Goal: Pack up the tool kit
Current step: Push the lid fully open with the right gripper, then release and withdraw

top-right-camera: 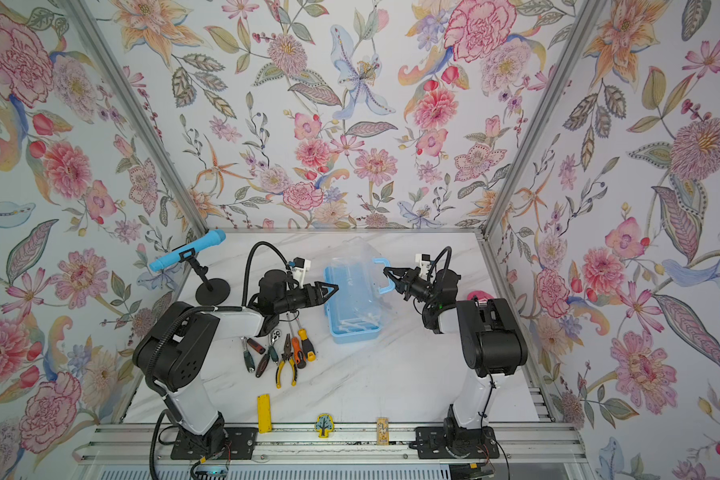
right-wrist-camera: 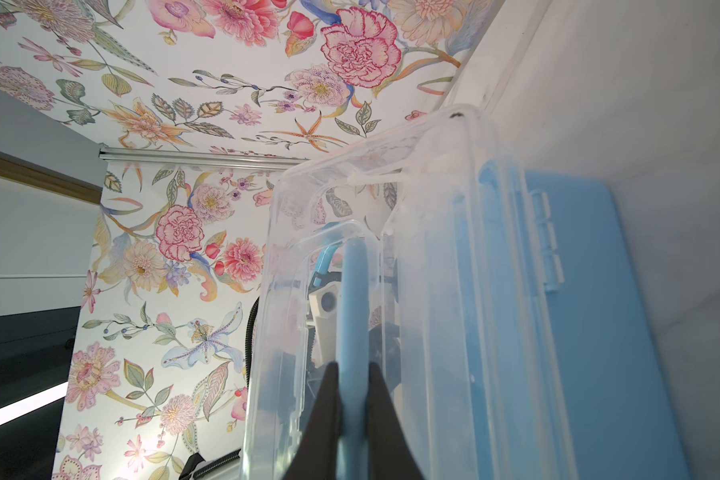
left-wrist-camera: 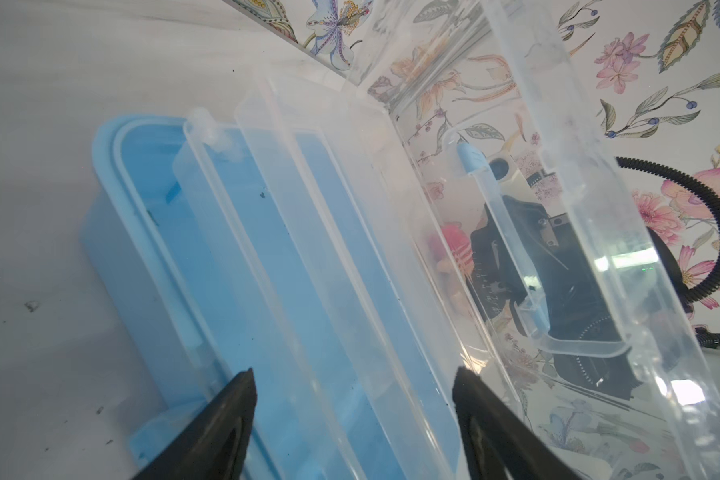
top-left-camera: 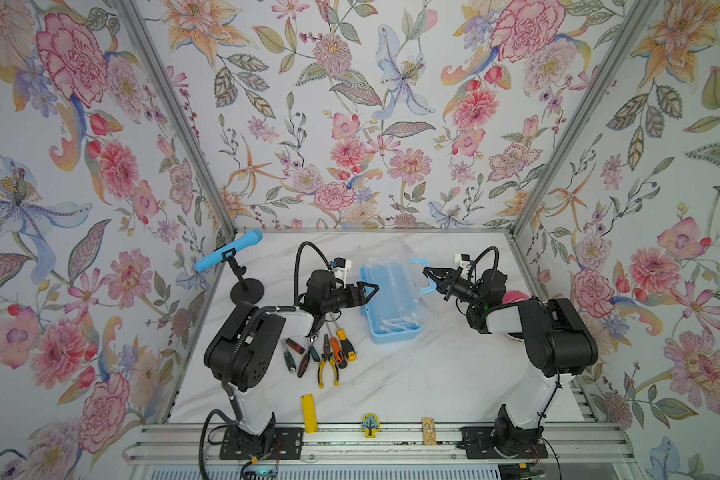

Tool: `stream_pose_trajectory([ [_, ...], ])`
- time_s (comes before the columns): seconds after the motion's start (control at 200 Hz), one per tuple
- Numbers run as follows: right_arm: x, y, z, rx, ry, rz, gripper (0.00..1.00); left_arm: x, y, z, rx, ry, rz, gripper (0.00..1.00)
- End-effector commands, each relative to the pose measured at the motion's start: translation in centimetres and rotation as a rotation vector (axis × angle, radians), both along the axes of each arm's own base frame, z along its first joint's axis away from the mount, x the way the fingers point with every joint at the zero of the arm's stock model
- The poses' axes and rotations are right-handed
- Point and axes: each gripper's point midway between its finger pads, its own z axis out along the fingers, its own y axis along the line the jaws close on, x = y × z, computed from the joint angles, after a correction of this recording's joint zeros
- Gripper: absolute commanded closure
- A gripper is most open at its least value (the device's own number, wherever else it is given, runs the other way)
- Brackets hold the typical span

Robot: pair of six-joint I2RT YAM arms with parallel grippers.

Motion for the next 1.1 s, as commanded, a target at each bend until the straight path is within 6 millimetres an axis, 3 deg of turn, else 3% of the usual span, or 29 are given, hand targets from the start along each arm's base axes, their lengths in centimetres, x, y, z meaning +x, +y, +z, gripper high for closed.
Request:
stream_pose_trajectory([
  [0.0, -0.5, -0.3, -0.9, 0.035, -0.006, 0.004, 1.00, 0.7, 0.9, -0.4, 0.024, -0.018, 0.030, 0.22],
  [0.385, -0.8, -1.8, -4.1, 0.041, 0.064, -0.028, 0.97, 0.7, 1.2, -0.8, 0.033, -0.013, 0.033, 0.22],
  [0.671, -0.6, -2.2, -4.6, 0.042, 0.069, -0.034, 0.91, 0.7, 1.4, -1.8, 0.042, 0.001, 0.040, 0.22],
  [0.921, -0.7, -2.6, -4.6, 0.060, 0.070, -0.040, 0.59, 0.5, 1.3, -2.5, 0.032, 0.014, 0.039, 0.22],
  [0.991, -0.7, -2.7, -4.4, 0.060, 0.065, -0.040, 0.42, 0.4, 1.3, -2.4, 0.030, 0.012, 0.038, 0.22],
  [1.096, -0.6, -3.1, -4.3, 0.061, 0.067, -0.053, 0.32, 0.3, 1.4, -2.4, 0.030, 0.012, 0.039, 0.22],
])
